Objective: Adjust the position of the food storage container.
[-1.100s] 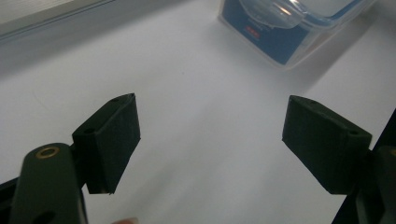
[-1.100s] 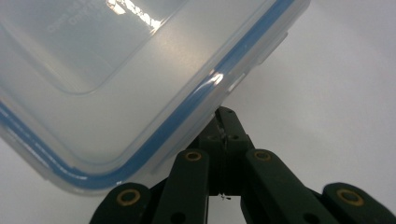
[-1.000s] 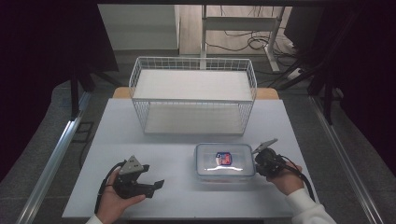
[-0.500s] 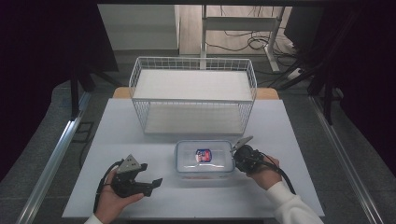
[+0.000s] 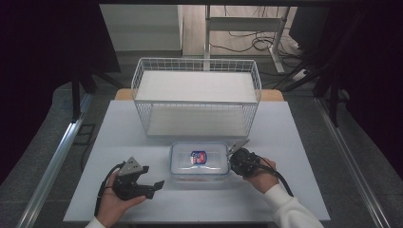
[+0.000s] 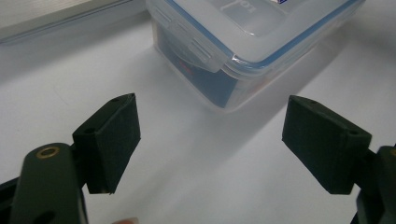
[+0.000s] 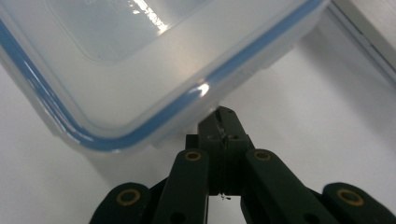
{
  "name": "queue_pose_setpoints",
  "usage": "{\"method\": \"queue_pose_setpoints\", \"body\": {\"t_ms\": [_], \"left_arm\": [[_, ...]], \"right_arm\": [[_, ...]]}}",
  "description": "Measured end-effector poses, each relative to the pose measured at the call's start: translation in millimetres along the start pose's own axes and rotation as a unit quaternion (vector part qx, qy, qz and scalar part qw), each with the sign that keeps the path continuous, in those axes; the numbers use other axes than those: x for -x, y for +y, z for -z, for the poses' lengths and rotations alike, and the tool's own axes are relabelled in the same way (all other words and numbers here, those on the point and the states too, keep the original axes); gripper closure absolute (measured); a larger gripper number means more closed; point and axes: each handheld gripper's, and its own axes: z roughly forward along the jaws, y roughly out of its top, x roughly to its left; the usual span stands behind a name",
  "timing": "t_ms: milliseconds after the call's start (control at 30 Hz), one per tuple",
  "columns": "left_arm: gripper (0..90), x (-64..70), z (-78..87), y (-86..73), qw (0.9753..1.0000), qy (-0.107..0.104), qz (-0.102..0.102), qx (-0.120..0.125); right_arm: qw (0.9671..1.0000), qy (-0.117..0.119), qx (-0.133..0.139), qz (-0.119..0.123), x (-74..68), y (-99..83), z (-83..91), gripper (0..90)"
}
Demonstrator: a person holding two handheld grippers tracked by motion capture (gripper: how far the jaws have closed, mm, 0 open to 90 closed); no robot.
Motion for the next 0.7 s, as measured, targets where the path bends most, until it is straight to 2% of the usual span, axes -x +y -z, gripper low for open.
{"method": "queue_pose_setpoints", "body": {"t_ms": [67, 100, 133, 167, 200, 233, 267, 300, 333, 367, 400, 433, 467, 500, 533, 567, 600, 700], "left_arm": [[19.3, -0.6, 0.0, 0.1, 1.0, 0.004, 0.0, 0.0], [19.4, -1.2, -0.2, 0.4, 1.0, 0.004, 0.001, 0.001], [19.4, -1.2, -0.2, 0.4, 1.0, 0.004, 0.001, 0.001], [19.4, -1.6, -1.2, 0.5, 1.0, 0.005, 0.003, 0.003], [19.4, -1.6, -1.2, 0.5, 1.0, 0.005, 0.003, 0.003], [19.4, -2.1, -2.1, -0.1, 1.0, 0.009, -0.003, 0.002], [19.4, -2.1, -2.1, -0.1, 1.0, 0.009, -0.003, 0.002], [19.4, -2.4, -2.1, -0.1, 1.0, 0.009, -0.004, 0.001], [19.4, -2.8, -2.0, 0.3, 1.0, 0.008, -0.002, 0.002], [19.4, -3.7, -1.7, 1.2, 1.0, 0.006, -0.001, 0.005], [19.4, -3.7, -1.7, 1.2, 1.0, 0.006, -0.001, 0.005], [19.4, -3.9, -1.6, 1.7, 1.0, 0.007, 0.0, 0.006], [19.4, -3.9, -1.6, 1.7, 1.0, 0.007, 0.0, 0.006], [19.4, -4.1, -1.3, 1.8, 1.0, 0.008, 0.0, 0.006], [19.4, -4.1, -1.3, 1.8, 1.0, 0.008, 0.0, 0.006], [19.4, -4.1, -0.5, 2.6, 0.9999, 0.01, 0.0, 0.006], [19.4, -4.1, -0.5, 2.6, 0.9999, 0.01, 0.0, 0.006], [19.4, -4.3, -0.7, 3.0, 0.9999, 0.013, 0.0, 0.006]], "right_arm": [[0.9999, -0.005, 0.009, -0.009, 3.4, -4.8, 5.6, 88.9], [0.9993, -0.007, 0.023, -0.027, 8.7, -10.9, 11.9, 88.9], [0.9993, -0.007, 0.023, -0.027, 8.7, -10.9, 11.9, 88.9], [0.998, -0.008, 0.04, -0.048, 16.3, -19.7, 18.4, 88.9], [0.998, -0.008, 0.04, -0.048, 16.3, -19.7, 18.4, 88.9], [0.9956, -0.009, 0.058, -0.072, 23.1, -28.7, 24.7, 88.8], [0.9956, -0.009, 0.058, -0.072, 23.1, -28.7, 24.7, 88.8], [0.9917, -0.005, 0.08, -0.1, 28.2, -36.3, 30.8, 88.7], [0.9917, -0.005, 0.08, -0.1, 28.2, -36.3, 30.8, 88.7], [0.9859, 0.008, 0.109, -0.127, 31.7, -42.8, 36.9, 85.6], [0.9859, 0.008, 0.109, -0.127, 31.7, -42.8, 36.9, 85.6], [0.9784, 0.013, 0.141, -0.15, 32.8, -48.2, 41.8, 69.0], [0.9784, 0.013, 0.141, -0.15, 32.8, -48.2, 41.8, 69.0], [0.9734, 0.018, 0.159, -0.164, 33.0, -52.8, 45.0, 60.1], [0.9734, 0.018, 0.159, -0.164, 33.0, -52.8, 45.0, 60.1], [0.9693, 0.028, 0.173, -0.173, 32.3, -55.8, 47.0, 51.6], [0.9693, 0.028, 0.173, -0.173, 32.3, -55.8, 47.0, 51.6], [0.9672, 0.035, 0.182, -0.174, 29.9, -57.9, 48.9, 39.8]]}}
